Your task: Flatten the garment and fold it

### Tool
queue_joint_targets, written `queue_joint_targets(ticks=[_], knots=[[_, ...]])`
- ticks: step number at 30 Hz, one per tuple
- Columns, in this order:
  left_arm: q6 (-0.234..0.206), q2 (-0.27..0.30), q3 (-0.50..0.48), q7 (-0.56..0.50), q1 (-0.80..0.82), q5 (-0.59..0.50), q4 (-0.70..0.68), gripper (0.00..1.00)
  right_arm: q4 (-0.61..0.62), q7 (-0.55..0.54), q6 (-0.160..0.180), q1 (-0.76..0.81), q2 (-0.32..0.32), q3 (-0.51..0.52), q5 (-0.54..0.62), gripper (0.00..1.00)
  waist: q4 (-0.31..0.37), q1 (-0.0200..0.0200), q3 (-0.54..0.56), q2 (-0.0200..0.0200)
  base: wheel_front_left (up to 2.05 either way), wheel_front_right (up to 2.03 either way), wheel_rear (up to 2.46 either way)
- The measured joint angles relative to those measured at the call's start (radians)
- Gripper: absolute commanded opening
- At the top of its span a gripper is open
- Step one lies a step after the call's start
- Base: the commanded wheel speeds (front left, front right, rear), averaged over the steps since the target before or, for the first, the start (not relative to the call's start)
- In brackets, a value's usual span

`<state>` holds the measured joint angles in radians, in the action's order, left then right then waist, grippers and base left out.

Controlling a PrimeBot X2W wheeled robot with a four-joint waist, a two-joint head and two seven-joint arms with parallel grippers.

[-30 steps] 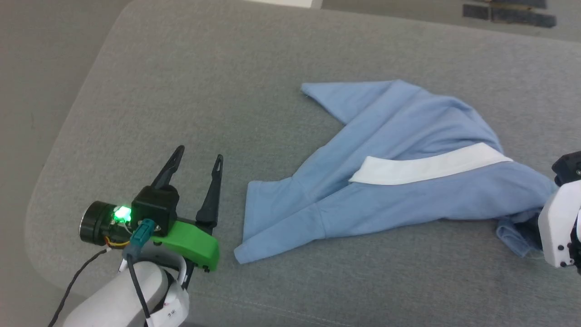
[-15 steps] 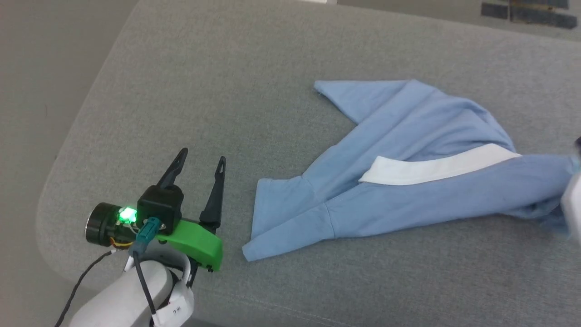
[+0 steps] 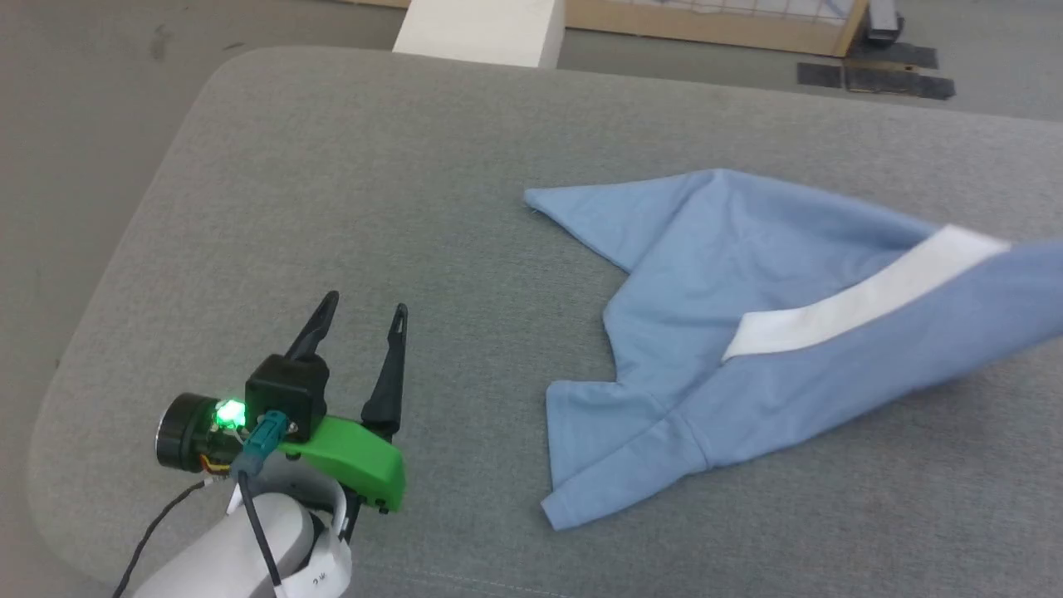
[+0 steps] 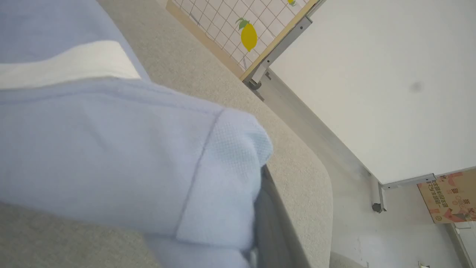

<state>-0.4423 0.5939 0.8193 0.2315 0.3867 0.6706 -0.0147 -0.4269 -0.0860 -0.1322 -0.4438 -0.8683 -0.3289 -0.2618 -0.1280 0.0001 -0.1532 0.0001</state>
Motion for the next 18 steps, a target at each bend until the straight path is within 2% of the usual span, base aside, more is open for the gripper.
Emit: queue_joint_targets(ticks=[7,12,13,14,18], knots=[[-0.001,0.015,0.002,-0.002,-0.032,0.011,-0.006,1.0,-0.014,0.061,0.0,0.279,0.145,0.021,0.08,0.0,0.035,-0.0001,0.026,0.0,0.0,0.0,0.0],[0.0,0.021,0.005,-0.012,-0.05,0.036,-0.004,1.0,0.018,0.047,0.0,0.38,0.193,-0.035,0.096,0.0,0.059,-0.0001,0.059,0.0,0.0,0.0,0.0],[0.0,0.021,0.007,-0.014,-0.052,0.041,-0.002,1.0,0.022,0.031,0.0,0.392,0.193,-0.055,0.092,0.43,0.065,-0.0001,0.066,0.0,0.0,0.0,0.0],[0.0,0.021,0.009,-0.019,-0.054,0.043,-0.002,1.0,0.029,0.017,0.0,0.402,0.193,-0.069,0.083,1.0,0.07,-0.0001,0.075,0.0,0.0,0.0,0.0],[0.0,0.02,0.011,-0.024,-0.058,0.049,-0.002,1.0,0.067,0.002,0.0,0.407,0.183,-0.064,0.028,1.0,0.091,-0.0002,0.1,0.0,0.0,0.0,0.0]])
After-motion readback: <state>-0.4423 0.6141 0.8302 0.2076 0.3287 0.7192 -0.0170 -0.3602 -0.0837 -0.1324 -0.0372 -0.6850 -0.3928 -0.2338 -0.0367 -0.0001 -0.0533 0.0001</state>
